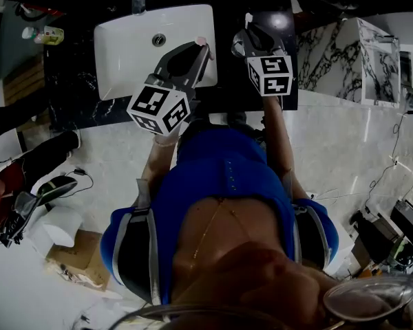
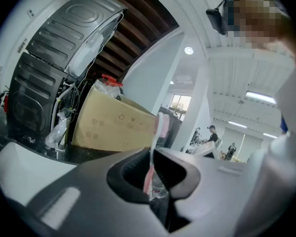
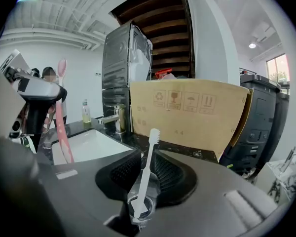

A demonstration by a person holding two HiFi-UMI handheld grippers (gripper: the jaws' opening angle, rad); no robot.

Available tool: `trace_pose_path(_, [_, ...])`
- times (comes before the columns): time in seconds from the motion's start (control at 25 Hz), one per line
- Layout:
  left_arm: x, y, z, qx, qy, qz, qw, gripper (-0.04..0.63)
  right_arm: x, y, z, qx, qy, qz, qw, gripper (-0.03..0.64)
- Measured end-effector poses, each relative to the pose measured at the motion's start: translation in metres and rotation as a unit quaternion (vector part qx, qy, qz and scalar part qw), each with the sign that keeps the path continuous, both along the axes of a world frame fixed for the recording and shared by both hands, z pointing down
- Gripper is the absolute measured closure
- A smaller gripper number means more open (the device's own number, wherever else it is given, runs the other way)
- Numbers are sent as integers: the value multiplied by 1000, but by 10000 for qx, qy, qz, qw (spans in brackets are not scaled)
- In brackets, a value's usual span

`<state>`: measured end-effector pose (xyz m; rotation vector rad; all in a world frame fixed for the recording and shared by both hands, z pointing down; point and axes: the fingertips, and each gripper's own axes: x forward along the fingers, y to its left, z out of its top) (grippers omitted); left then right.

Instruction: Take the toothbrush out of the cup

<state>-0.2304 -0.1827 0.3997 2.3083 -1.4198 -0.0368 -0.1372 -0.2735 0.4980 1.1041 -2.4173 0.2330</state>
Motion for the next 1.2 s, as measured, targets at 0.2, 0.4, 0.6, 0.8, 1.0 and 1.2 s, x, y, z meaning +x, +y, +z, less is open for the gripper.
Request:
trace_pose_path(0.2, [-10,-6,3,-29,11,-15,10000,572,-6,-9,6,-38,106,52,9999,539])
trace_pose_path(0.4, [-15,-10,6,-53,1,-20,10000,572,-5,-11,10,1,271,133,9995,577])
trace_pose_path(0.6, [-11,-13,7,-63,9,7,10000,572,-3,-12,7,-3,105,112,9999,589])
trace_pose_path(0.8, [-2,-13,7,-68,13,50,10000,572,-2,-9,1,16,-206,27,9998,601])
trace_pose_path(1.0, [7,-11,6,-69,3,78,9999,572,7,-6,-11,66,-647,2,9979,603])
trace_pose_path(1.2, [17,-11,8,-66,-89,106,9999,572,13,1,-30,260,-1073,-134,9938,603])
